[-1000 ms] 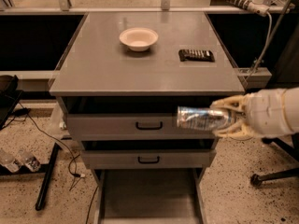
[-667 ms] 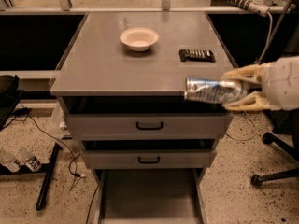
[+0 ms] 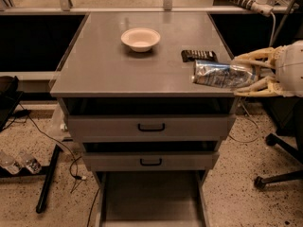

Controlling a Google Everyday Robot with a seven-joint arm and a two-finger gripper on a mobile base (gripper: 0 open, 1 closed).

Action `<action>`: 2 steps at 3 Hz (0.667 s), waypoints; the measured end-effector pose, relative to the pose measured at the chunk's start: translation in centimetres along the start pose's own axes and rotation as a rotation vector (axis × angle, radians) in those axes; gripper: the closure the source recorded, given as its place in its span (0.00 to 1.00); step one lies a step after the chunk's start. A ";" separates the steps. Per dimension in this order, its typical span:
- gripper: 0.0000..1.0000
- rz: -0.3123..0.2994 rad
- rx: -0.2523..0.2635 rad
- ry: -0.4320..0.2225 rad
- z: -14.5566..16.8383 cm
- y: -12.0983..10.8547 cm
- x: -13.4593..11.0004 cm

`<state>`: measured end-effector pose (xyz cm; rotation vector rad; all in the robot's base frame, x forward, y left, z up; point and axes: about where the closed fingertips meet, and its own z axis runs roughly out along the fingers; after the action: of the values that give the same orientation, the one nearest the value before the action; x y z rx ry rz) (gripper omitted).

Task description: Pick redbull can from bottom drawer and place on counter

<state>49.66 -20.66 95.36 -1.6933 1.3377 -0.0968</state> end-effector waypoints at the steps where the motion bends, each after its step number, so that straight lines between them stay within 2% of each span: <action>1: 1.00 -0.026 -0.029 -0.018 2.0 -1.7 -0.1; 2: 1.00 -0.028 -0.070 -0.022 5.5 -5.1 1.9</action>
Offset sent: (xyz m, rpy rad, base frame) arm 0.1690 0.0632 -0.0037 -0.0461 0.0637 0.1631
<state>57.23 -19.03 94.94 -1.7673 1.3151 -0.0482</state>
